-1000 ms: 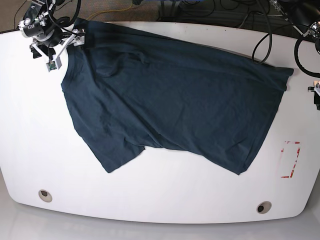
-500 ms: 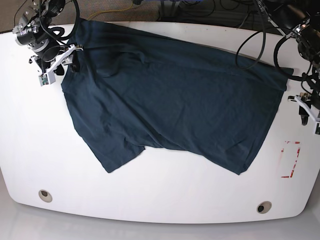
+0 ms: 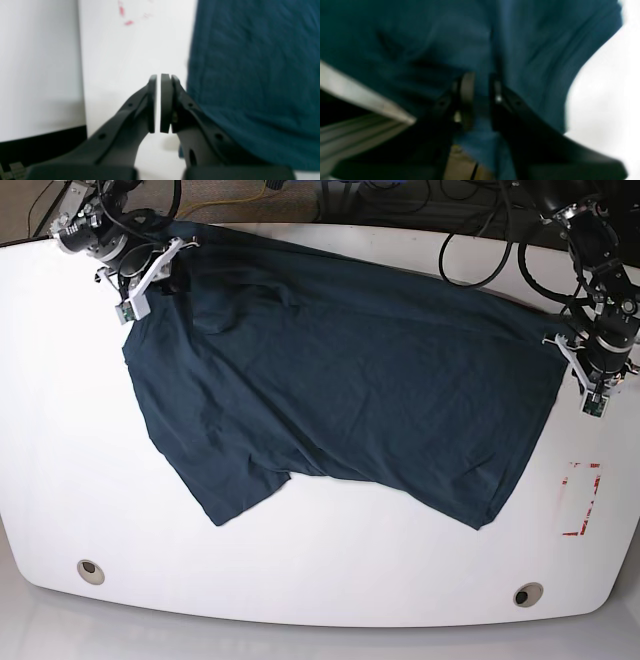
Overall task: Layout the t-shirt on the table in an organized manner, then fold the t-shirt properly
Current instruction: 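Adjust the shirt edge with both grippers, smoothing it flat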
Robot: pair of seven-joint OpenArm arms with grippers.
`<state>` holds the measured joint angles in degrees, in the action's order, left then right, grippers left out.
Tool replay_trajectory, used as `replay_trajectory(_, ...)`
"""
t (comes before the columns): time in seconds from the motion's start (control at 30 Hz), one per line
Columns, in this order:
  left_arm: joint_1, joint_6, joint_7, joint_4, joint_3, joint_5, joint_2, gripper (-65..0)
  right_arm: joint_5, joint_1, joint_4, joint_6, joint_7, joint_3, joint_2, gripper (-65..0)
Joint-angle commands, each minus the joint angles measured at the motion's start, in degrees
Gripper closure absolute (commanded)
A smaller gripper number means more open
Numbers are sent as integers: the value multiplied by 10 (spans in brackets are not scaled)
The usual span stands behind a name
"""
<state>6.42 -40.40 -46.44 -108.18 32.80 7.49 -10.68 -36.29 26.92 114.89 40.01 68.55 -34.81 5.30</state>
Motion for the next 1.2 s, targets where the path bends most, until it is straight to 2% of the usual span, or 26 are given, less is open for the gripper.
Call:
replay_trajectory(0.0,-6,4,15,-10,4,-7,-9,-33,-9,-1,8,0,-11,-2,6,-122)
replay_trajectory(0.3,12,4,15,-12,45,-8,3,-31,-9,2,8,0,-12,0,5,-122)
replay_trajectory(0.57,12,4,-11,-10,59,-8,7,-71,-8,10,8,0,-12,27,22,-122)
replay_trajectory(0.83,11,4,-13,3,46,-8,14,-15,-8,35,7,0,-12,54,21,-122)
replay_trajectory(1.17,-9,4,-10,95,21,-8,13,0,-4,37,-36,0,-12,55,25,-120)
